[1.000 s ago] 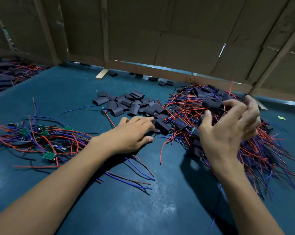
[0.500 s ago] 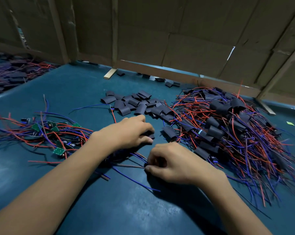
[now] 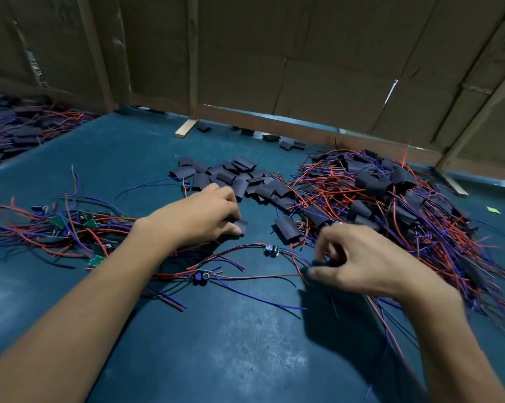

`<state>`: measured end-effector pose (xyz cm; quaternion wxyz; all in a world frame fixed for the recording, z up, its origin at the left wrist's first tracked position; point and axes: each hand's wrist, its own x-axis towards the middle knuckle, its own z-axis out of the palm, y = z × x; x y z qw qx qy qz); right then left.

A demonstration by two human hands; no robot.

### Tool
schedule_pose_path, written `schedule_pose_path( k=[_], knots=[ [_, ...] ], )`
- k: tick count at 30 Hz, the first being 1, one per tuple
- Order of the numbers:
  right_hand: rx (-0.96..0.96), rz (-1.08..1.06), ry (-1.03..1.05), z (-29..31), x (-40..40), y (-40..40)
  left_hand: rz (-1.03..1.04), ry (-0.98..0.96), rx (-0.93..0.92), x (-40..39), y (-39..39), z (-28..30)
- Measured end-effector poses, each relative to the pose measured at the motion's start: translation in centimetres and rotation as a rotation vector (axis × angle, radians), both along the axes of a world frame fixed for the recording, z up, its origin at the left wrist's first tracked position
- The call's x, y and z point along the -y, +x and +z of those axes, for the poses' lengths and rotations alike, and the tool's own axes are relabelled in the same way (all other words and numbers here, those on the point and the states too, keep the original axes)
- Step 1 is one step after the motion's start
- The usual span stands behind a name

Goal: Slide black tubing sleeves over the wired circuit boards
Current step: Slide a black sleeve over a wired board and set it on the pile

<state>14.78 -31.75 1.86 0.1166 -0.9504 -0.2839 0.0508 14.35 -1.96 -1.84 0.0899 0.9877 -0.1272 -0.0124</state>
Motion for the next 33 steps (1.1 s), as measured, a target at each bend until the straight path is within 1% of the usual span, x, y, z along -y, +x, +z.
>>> schedule_pose_path(
  k=[2,3,4,7,9,11,14,15,16,19,24,25,26,28,29,31,33],
  knots=[
    [0.249,0.054,0.206,-0.8,-1.9,-0.6,-0.003,0.012,-0.018,0.3,0.2,-0.1],
    [0.33,0.089,0.296,-1.4,-3.1,-0.9,-0.002,0.015,-0.023,0.5,0.3,-0.1],
    [0.355,0.12,0.312,-2.0,-4.3,-1.0,-0.004,0.02,-0.025,0.6,0.3,-0.1],
    [0.255,0.18,0.092,-4.5,-6.6,-1.1,-0.049,0.053,0.011,0.8,0.2,0.1],
    [0.231,0.171,0.048,-5.1,-6.9,-0.8,-0.075,0.05,0.04,1.0,-0.1,0.3],
    [0.231,0.159,0.053,-4.9,-6.7,-0.4,-0.073,0.02,0.09,1.1,-0.5,0.6],
    [0.158,0.125,0.223,-4.2,-5.3,-0.2,-0.061,-0.063,0.197,1.1,-0.9,1.2],
    [0.166,0.145,0.249,-4.1,-4.9,-0.2,-0.056,-0.092,0.224,1.0,-1.0,1.3],
    [0.19,0.169,0.228,-4.3,-4.8,-0.2,-0.052,-0.111,0.242,1.0,-1.0,1.3],
    [0.247,0.128,0.049,-5.1,-6.1,-0.6,-0.05,-0.115,0.259,1.2,-1.1,1.2],
    [0.298,0.125,-0.082,-5.5,-8.0,-0.4,-0.039,-0.148,0.318,1.2,-1.1,1.1],
    [0.252,0.114,-0.043,-5.2,-7.7,-0.4,-0.041,-0.176,0.326,1.0,-1.1,1.1],
    [0.2,0.105,0.045,-4.9,-7.1,-0.2,-0.043,-0.213,0.333,0.9,-1.0,1.1],
    [0.087,0.045,0.35,-4.4,-5.5,0.2,-0.049,-0.283,0.351,0.5,-1.0,1.3],
    [0.106,0.024,0.513,-3.9,-4.6,0.5,-0.052,-0.308,0.364,0.3,-1.0,1.3],
    [0.187,-0.023,0.755,-3.1,-3.2,0.8,-0.066,-0.347,0.385,0.1,-1.0,1.4],
    [0.204,-0.067,0.903,-2.4,-2.7,1.0,-0.104,-0.388,0.405,0.4,-1.1,1.5]
  ],
)
